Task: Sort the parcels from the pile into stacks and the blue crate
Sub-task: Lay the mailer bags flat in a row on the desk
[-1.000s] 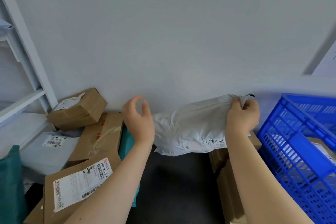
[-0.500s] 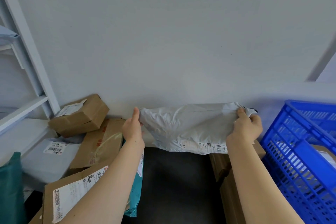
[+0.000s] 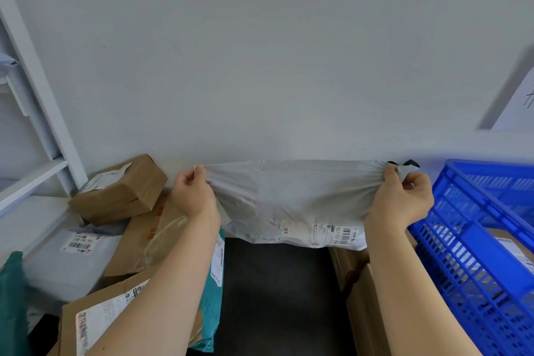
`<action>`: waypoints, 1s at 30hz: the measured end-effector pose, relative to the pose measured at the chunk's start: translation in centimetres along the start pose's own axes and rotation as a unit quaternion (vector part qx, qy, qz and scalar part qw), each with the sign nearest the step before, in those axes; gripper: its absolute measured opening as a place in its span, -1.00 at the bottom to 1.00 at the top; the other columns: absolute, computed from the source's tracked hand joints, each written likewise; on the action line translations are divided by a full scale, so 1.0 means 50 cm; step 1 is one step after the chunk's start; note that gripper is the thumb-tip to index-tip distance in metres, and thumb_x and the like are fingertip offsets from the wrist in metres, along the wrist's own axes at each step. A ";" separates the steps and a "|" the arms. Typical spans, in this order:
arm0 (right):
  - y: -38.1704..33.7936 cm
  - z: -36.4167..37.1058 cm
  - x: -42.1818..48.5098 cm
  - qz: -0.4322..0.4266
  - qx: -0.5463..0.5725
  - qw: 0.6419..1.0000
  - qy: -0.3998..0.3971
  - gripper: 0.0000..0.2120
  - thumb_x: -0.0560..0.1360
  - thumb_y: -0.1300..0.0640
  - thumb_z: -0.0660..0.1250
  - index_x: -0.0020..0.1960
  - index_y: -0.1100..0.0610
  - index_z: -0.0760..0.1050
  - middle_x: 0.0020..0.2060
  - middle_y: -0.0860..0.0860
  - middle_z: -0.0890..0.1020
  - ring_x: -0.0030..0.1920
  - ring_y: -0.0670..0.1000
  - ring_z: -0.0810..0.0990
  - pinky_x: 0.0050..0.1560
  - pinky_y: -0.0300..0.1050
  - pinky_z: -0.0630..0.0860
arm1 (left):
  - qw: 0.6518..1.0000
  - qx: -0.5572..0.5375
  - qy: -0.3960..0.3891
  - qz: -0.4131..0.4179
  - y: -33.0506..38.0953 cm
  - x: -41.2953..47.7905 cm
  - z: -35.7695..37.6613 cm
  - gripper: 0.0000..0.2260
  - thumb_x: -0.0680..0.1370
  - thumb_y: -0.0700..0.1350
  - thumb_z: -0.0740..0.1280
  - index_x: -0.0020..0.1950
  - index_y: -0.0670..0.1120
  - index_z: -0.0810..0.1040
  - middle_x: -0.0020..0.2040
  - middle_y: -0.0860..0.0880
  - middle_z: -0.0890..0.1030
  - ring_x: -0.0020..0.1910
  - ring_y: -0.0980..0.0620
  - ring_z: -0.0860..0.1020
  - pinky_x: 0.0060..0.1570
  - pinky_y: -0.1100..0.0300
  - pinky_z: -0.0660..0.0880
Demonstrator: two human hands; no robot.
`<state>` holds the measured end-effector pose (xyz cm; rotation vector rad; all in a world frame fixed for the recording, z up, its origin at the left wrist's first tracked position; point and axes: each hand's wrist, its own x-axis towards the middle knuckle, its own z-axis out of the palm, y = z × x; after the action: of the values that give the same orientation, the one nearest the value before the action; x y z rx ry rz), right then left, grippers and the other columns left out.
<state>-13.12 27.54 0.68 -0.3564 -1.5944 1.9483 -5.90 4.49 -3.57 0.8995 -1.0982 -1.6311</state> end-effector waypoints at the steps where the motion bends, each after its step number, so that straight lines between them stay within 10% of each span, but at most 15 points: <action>1: -0.001 -0.001 0.000 -0.009 -0.001 1.000 0.003 -0.64 0.53 0.15 0.35 -0.34 0.05 0.24 -0.39 -0.08 0.35 -0.40 -0.13 0.29 -0.30 -0.26 0.37 | 1.000 0.001 -0.012 0.006 0.005 0.002 0.004 -0.92 0.61 -0.12 0.27 -0.03 -0.13 0.48 -0.22 0.06 0.49 -0.22 0.11 0.46 -0.19 0.27 0.41; 11: -0.021 -0.003 -0.001 -0.067 -0.058 0.995 -0.042 -0.63 0.50 0.11 0.40 -0.36 0.06 0.27 -0.43 -0.08 0.37 -0.42 -0.11 0.30 -0.35 -0.33 0.35 | 0.998 -0.049 -0.027 -0.005 0.022 0.012 -0.001 -0.88 0.64 -0.18 0.17 -0.09 -0.07 0.40 0.03 -0.05 0.62 -0.19 0.09 0.48 -0.09 0.19 0.45; 30: -0.010 -0.026 0.015 0.022 -0.064 0.998 -0.015 -0.68 0.47 0.10 0.42 -0.34 0.10 0.33 -0.42 -0.05 0.38 -0.42 -0.11 0.31 -0.24 -0.18 0.40 | 0.980 -0.140 -0.102 -0.095 0.047 0.004 0.007 -0.84 0.63 -0.20 0.22 -0.15 -0.09 0.40 -0.10 -0.03 0.65 0.07 -0.08 0.58 0.13 0.03 0.50</action>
<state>-12.85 29.05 0.96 -0.4184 -1.7499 1.8963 -5.55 4.03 -1.25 0.6783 -0.9077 -2.0139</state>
